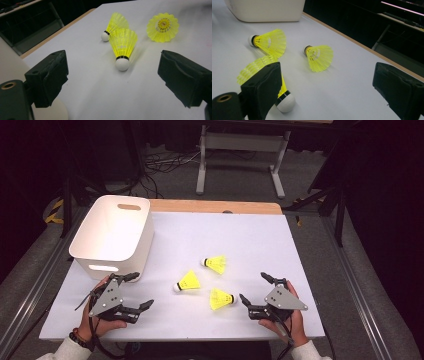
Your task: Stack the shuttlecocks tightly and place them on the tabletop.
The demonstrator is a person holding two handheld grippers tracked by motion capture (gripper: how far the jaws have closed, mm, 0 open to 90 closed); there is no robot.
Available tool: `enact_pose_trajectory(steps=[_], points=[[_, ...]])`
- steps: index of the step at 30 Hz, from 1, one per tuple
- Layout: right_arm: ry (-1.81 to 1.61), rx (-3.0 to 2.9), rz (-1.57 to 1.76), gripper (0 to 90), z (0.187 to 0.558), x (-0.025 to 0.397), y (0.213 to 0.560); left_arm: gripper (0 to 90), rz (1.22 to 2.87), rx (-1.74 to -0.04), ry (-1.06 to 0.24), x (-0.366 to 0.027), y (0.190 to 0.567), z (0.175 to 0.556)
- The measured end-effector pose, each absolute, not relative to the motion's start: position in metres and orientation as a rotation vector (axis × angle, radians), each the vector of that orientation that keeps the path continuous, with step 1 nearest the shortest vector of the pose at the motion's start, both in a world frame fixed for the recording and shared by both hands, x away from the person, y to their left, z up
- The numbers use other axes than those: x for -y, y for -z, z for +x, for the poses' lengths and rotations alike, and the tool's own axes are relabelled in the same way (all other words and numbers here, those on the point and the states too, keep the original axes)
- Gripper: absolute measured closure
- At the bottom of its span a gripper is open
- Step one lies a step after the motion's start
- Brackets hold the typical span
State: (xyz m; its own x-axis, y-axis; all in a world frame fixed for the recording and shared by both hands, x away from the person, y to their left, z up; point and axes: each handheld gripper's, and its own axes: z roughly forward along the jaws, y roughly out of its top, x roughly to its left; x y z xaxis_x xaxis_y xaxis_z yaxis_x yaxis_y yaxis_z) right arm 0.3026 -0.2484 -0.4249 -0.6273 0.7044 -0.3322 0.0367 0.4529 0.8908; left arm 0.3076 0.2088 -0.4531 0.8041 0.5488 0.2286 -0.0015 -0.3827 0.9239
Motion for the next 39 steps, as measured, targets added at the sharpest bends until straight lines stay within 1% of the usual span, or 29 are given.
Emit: enact_pose_trajectory(steps=[6, 14, 16, 22, 26, 30, 35, 39], points=[[-1.201, -1.995, 0.644, 9.7, 0.306, 0.254, 0.426, 11.9, 1.901, -0.42, -0.606, -0.205, 0.454, 0.308], [-1.183, -2.004, 0.641, 10.1, 0.305, 0.253, 0.427, 14.0, 1.928, -0.402, -0.545, -0.184, 0.45, 0.312], [-1.178, -2.005, 0.642, 10.3, 0.305, 0.253, 0.427, 14.0, 1.936, -0.405, -0.496, -0.171, 0.447, 0.317], [-1.145, -2.025, 0.636, 11.1, 0.304, 0.251, 0.43, 15.4, 1.975, -0.422, -0.44, -0.139, 0.439, 0.333], [-1.146, -2.03, 0.645, 11.2, 0.306, 0.251, 0.431, 15.0, 2.054, -0.469, -0.358, -0.119, 0.443, 0.355], [-1.142, -2.046, 0.643, 11.2, 0.308, 0.25, 0.432, 15.9, 2.115, -0.518, -0.331, -0.104, 0.45, 0.373], [-1.136, -2.069, 0.642, 11.2, 0.309, 0.251, 0.435, 18.9, 2.172, -0.542, -0.288, -0.094, 0.457, 0.389], [-1.136, -2.088, 0.645, 11.5, 0.311, 0.253, 0.437, 29.4, 2.202, -0.524, -0.272, -0.089, 0.46, 0.399]])
